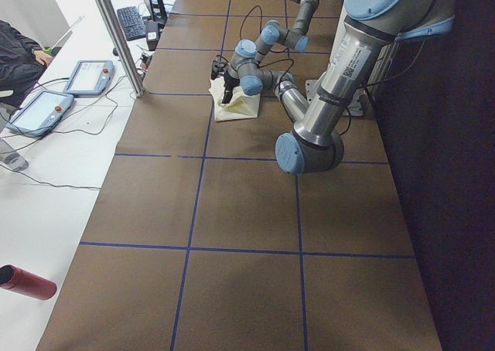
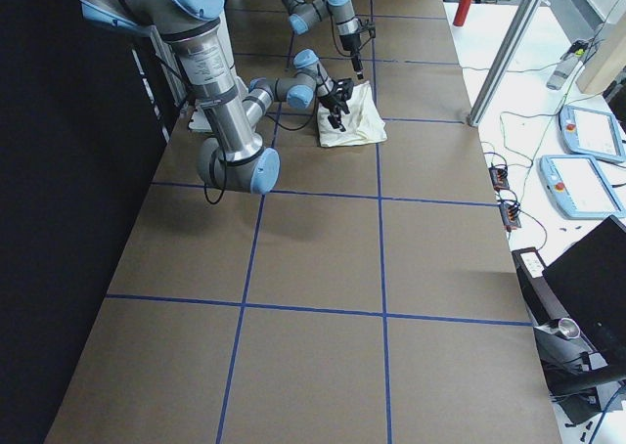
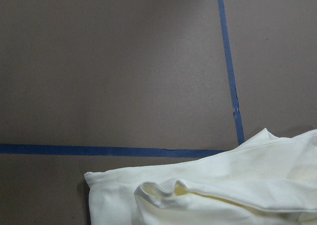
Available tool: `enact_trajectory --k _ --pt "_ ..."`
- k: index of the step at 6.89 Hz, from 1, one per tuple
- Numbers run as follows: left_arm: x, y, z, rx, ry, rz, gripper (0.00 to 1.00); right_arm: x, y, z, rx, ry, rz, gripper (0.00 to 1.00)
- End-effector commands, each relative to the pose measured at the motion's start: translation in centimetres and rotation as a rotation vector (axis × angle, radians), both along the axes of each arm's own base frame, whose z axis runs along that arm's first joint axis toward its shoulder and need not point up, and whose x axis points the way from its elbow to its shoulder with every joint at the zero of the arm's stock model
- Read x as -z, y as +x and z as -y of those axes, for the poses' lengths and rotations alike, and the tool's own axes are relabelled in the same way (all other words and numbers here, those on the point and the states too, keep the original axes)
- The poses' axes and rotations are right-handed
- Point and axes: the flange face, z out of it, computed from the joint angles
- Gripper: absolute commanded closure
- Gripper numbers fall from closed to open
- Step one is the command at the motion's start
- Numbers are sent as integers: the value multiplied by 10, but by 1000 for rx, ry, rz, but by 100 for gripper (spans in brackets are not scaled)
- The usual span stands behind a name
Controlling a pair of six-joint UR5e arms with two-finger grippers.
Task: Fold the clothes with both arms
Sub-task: 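Fold the near edge over onto the shirt's far half with both grippers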
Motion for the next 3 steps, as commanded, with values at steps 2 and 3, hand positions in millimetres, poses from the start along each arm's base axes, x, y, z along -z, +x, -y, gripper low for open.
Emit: enact_trajectory --k 2,3 --pt "0 -1 -1 -1 0 -2 0 -9 -20 41 -14 14 -94 0" --pt "1 -1 -1 -1 1 -4 0 -9 -14 59 -20 26 -116 0"
